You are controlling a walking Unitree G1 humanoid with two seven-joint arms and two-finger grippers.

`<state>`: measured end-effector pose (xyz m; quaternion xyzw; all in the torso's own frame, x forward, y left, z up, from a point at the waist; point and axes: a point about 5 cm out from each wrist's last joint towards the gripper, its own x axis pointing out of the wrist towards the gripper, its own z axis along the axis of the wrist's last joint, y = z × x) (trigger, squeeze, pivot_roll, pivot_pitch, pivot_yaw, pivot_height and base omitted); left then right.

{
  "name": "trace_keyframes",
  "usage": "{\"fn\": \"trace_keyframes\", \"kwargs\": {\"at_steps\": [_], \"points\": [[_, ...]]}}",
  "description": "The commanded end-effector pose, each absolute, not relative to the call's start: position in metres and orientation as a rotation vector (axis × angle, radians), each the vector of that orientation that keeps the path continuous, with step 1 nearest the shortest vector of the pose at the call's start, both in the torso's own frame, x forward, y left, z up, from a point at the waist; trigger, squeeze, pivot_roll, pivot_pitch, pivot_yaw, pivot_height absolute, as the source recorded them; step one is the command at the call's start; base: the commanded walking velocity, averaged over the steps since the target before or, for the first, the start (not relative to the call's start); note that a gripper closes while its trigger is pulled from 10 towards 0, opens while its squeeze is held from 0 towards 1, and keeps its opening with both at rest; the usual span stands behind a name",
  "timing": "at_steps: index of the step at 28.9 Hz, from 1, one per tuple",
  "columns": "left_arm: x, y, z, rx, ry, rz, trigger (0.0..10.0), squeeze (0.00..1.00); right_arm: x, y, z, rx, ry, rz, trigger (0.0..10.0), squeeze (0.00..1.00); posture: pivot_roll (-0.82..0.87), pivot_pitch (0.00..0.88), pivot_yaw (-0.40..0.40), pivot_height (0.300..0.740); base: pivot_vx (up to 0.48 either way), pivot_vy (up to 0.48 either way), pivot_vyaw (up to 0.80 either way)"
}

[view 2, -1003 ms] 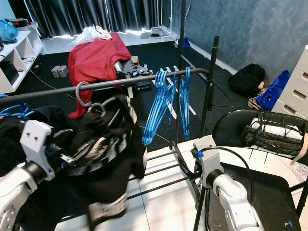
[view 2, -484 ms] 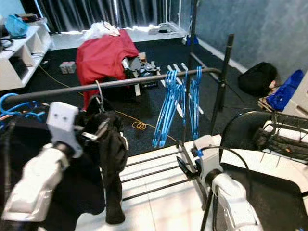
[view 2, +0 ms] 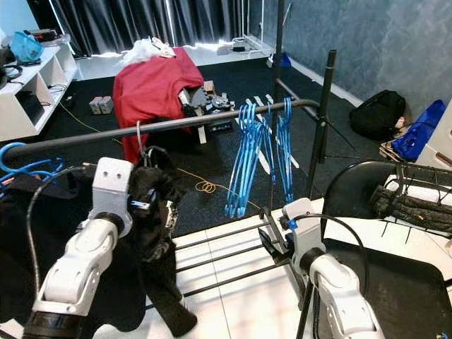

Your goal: Hang hanger

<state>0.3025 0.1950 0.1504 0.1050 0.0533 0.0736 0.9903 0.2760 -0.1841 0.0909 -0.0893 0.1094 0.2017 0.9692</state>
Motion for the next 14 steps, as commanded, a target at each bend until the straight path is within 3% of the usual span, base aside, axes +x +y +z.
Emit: {"fn": "trace_keyframes", "kwargs": {"at_steps": [1,9,14], "points": [[0.302,0.210,0.145,0.241,0.150,0.216,10.0,0.00,0.275,-0.182,0.088,-0.168,0.236,0.411,10.0,0.00,-0.11,0.000,0.043,0.740,0.000,0.000,0.00],[0.302,0.205,0.136,0.269,0.193,0.209,10.0,0.00,0.275,-0.182,0.088,-0.163,0.237,0.413,10.0,0.00,-0.11,0.000,0.041,0.740,0.000,0.000,0.00],[0.306,0.179,0.129,0.273,0.159,0.086,10.0,0.00,0.274,-0.181,0.087,-0.163,0.238,0.412,10.0,0.00,-0.12,0.000,0.043,0.740,0.000,0.000,0.00]]}}
